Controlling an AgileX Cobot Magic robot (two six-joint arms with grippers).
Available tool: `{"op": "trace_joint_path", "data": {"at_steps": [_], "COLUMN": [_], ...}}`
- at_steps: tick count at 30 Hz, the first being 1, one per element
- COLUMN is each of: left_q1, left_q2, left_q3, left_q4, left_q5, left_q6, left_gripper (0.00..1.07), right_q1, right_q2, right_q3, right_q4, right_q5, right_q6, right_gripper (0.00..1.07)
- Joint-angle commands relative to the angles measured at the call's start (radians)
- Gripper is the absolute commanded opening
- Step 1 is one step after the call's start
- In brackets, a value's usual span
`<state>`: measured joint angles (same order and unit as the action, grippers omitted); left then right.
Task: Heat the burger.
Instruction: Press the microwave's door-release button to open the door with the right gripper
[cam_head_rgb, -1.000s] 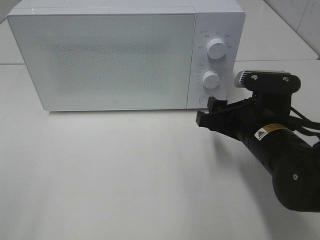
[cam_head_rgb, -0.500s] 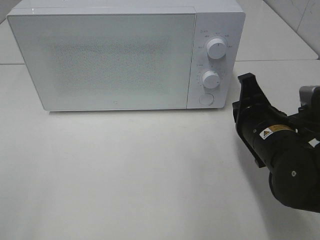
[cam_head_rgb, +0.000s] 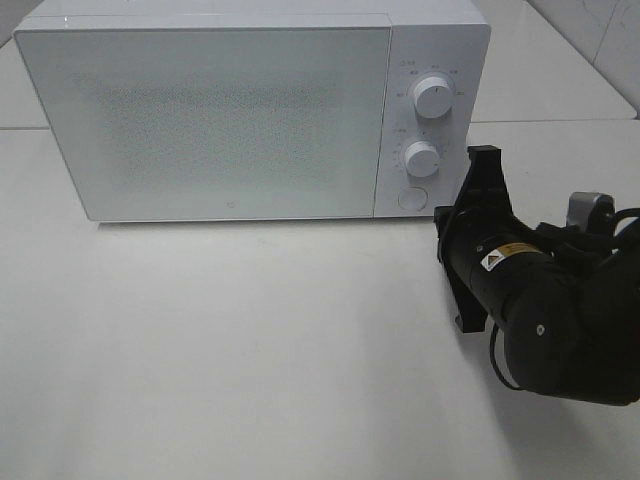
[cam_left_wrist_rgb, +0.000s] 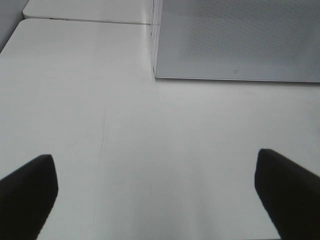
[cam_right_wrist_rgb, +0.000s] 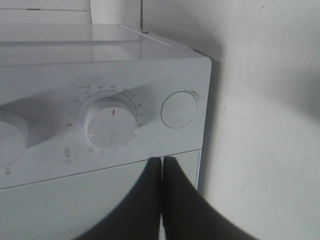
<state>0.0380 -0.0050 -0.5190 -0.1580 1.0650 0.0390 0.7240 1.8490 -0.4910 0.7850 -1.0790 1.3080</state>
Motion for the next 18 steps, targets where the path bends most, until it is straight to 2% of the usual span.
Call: {"op": "trace_joint_path", "data": {"at_steps": [1,11,18], "left_q1": [0.0,0.0,0.0], "left_q2": [-0.019,-0.019,-0.019], "left_q3": [0.004,0.004,0.004], "left_q4": [-0.006,-0.006,-0.006], "left_q5": [0.001,0.001,0.001], "left_q6": [-0.007,-0.007,-0.007], "left_gripper": [1.0,1.0,1.0], "right_q1": [-0.001,-0.002,-0.059], "right_q2": [0.039,0.123,0.166], "right_q3": [-0.038,-0.109,-0.178], "right_q4": [-0.019,-0.031,-0.044], "right_q5": [-0.006,-0.004,0.03], "right_q6": [0.022,0.028,0.01], "right_gripper": [0.0,0.0,0.0]}}
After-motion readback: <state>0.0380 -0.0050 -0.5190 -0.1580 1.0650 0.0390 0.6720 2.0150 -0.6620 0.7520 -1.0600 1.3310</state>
